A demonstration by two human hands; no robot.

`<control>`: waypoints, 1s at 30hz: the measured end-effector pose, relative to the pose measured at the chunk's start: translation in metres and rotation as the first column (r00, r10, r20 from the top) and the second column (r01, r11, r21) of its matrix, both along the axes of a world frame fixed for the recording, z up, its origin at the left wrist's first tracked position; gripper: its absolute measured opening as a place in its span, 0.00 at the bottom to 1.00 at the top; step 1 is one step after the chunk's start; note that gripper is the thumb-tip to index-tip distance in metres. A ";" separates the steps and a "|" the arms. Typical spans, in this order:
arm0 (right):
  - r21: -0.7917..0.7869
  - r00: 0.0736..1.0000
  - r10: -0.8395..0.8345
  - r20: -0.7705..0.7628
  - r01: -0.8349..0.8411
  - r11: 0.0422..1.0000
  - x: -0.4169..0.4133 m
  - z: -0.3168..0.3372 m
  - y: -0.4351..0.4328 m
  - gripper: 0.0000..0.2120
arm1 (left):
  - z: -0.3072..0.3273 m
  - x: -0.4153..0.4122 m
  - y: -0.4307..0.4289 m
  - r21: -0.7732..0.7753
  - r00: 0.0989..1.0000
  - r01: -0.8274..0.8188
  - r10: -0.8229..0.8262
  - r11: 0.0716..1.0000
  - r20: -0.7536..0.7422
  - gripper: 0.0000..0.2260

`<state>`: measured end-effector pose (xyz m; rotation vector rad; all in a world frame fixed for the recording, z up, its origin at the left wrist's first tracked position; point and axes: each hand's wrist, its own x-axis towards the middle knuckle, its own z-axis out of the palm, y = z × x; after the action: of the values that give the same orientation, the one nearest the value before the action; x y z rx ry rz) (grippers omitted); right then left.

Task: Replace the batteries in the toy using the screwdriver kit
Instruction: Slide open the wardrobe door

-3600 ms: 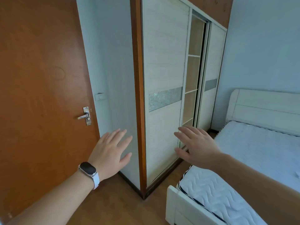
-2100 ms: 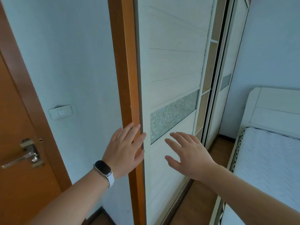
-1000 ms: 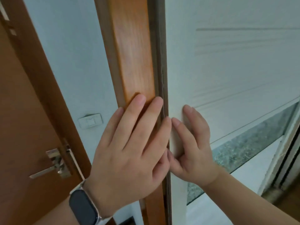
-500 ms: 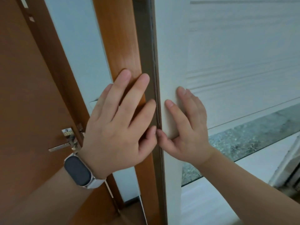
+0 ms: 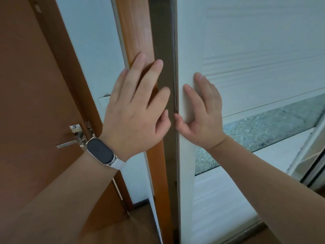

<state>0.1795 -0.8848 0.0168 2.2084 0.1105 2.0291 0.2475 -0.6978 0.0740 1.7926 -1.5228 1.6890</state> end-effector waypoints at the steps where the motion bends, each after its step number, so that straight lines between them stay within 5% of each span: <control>1: 0.006 1.000 0.003 0.003 -0.003 1.000 0.000 0.000 -0.002 0.27 | -0.003 -0.004 -0.001 -0.010 1.000 -0.001 0.001 1.000 -0.018 0.14; 9: 0.012 1.000 -0.003 0.020 0.002 1.000 -0.010 -0.001 -0.026 0.26 | -0.050 -0.046 -0.039 -0.061 0.981 0.072 -0.082 0.995 -0.177 0.15; 15: -0.015 0.999 -0.018 0.027 0.019 1.000 -0.022 0.002 -0.058 0.26 | -0.113 -0.061 -0.082 -0.043 0.930 0.072 -0.083 0.996 -0.358 0.25; 30: -0.011 0.993 -0.093 -0.069 0.092 0.996 -0.053 0.008 -0.141 0.26 | -0.161 -0.048 -0.199 -0.195 0.882 0.286 -0.337 0.938 -0.328 0.35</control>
<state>0.1266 -1.0260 0.0245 2.2356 0.0229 1.9016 0.1998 -0.8967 -0.0871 1.5721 -1.4009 1.2064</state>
